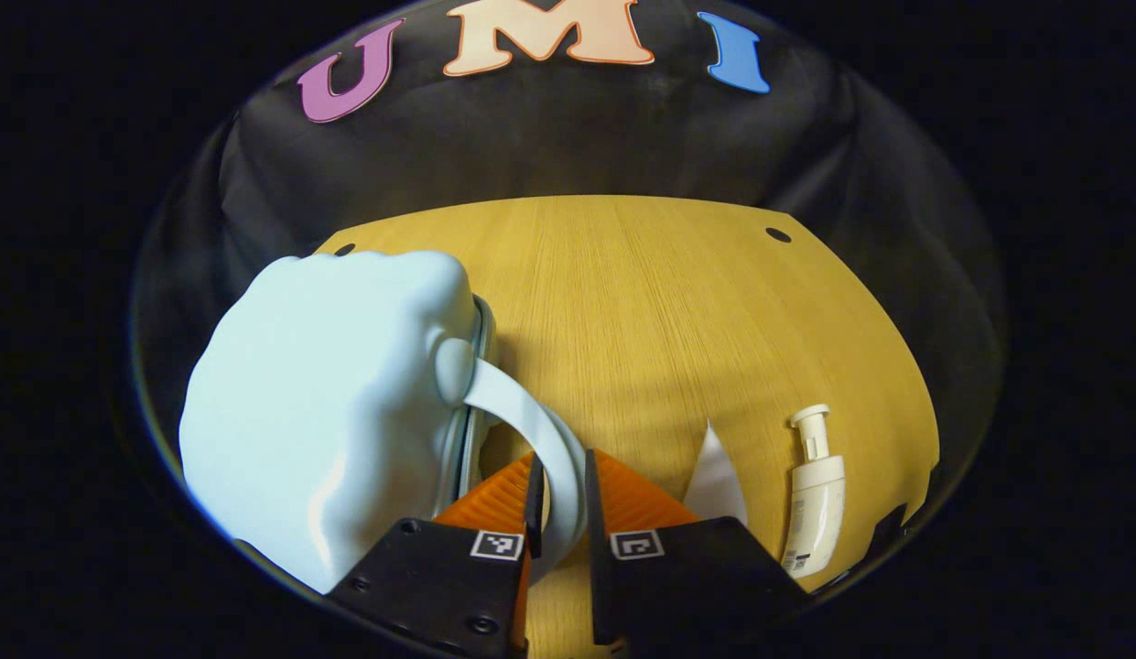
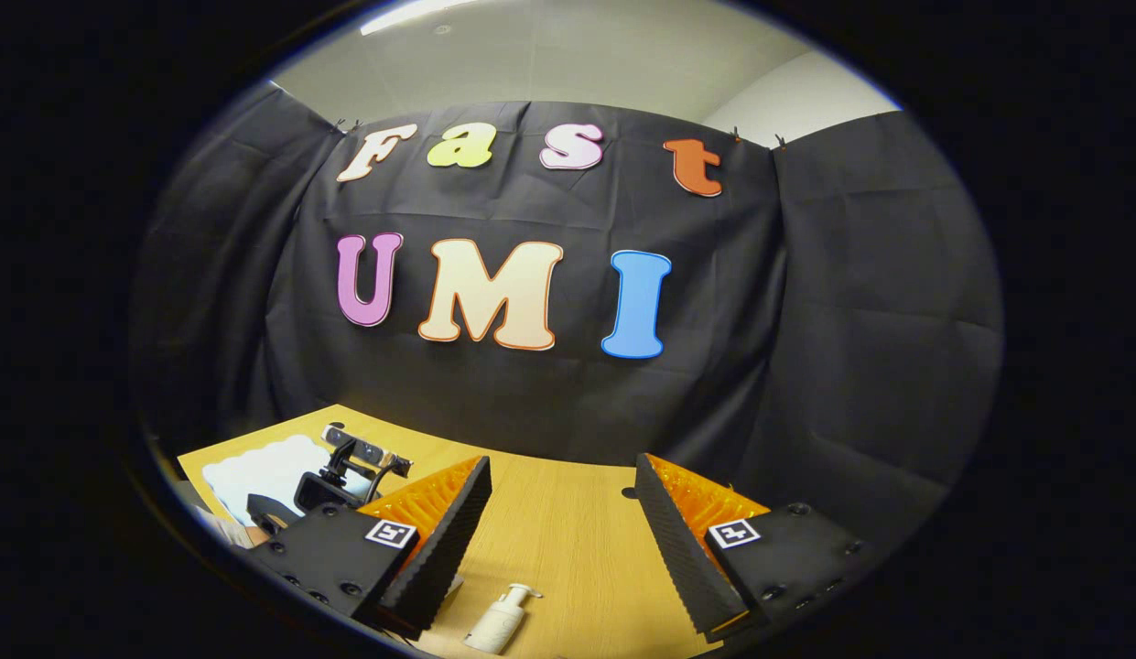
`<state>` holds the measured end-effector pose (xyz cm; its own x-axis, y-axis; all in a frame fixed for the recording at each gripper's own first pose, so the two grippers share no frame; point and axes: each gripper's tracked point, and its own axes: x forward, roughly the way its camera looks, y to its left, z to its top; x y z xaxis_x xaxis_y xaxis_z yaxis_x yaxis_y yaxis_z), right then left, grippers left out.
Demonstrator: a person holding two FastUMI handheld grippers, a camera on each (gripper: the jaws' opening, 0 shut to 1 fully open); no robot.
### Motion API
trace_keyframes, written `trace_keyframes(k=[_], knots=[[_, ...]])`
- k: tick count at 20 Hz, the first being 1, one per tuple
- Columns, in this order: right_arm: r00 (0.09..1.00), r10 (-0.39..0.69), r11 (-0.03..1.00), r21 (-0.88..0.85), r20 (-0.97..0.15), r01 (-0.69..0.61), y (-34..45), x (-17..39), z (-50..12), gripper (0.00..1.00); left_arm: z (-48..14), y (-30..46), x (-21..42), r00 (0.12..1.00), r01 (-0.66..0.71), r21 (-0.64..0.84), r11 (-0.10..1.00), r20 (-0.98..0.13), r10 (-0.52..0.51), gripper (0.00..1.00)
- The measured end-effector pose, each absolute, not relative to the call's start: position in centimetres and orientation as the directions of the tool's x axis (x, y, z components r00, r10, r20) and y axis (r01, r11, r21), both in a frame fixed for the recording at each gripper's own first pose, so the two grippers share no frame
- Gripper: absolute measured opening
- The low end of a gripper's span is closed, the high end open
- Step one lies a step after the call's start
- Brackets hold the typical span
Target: First open the suitcase, pack the skin care products into it, and then close the suitcase.
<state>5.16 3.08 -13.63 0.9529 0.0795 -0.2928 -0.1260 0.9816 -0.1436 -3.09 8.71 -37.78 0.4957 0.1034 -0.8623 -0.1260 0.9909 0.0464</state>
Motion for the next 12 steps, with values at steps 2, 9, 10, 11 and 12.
trace_keyframes(k=[2, 9, 10, 11, 12], knots=[[0.952, 0.089, 0.982, -0.135, -0.292, -0.133, 3.3, 5.0, -13.6, 1.00, -37.8, 8.6, -3.4, 0.486, -0.105, 0.051, 0.993, -0.868, 0.096, 0.12], [0.957, 0.111, 0.983, -0.110, -0.267, -0.144, 3.5, 4.9, -13.4, 1.00, -34.4, 8.9, -2.6, 0.515, -0.074, 0.001, 0.997, -0.857, 0.039, 0.01], [0.957, 0.115, 0.984, -0.101, -0.265, -0.146, 3.6, 4.8, -13.6, 1.00, -33.7, 9.1, -2.5, 0.523, -0.063, 0.005, 0.998, -0.852, 0.037, 0.00], [0.957, 0.118, 0.985, -0.090, -0.264, -0.147, 3.6, 4.7, -13.7, 1.00, -32.6, 9.1, -2.3, 0.536, -0.067, -0.001, 0.998, -0.844, 0.035, 0.00], [0.956, 0.125, 0.986, -0.075, -0.264, -0.150, 3.7, 4.7, -13.8, 1.00, -31.6, 9.2, -2.0, 0.544, -0.069, -0.010, 0.998, -0.838, 0.029, 0.00]])
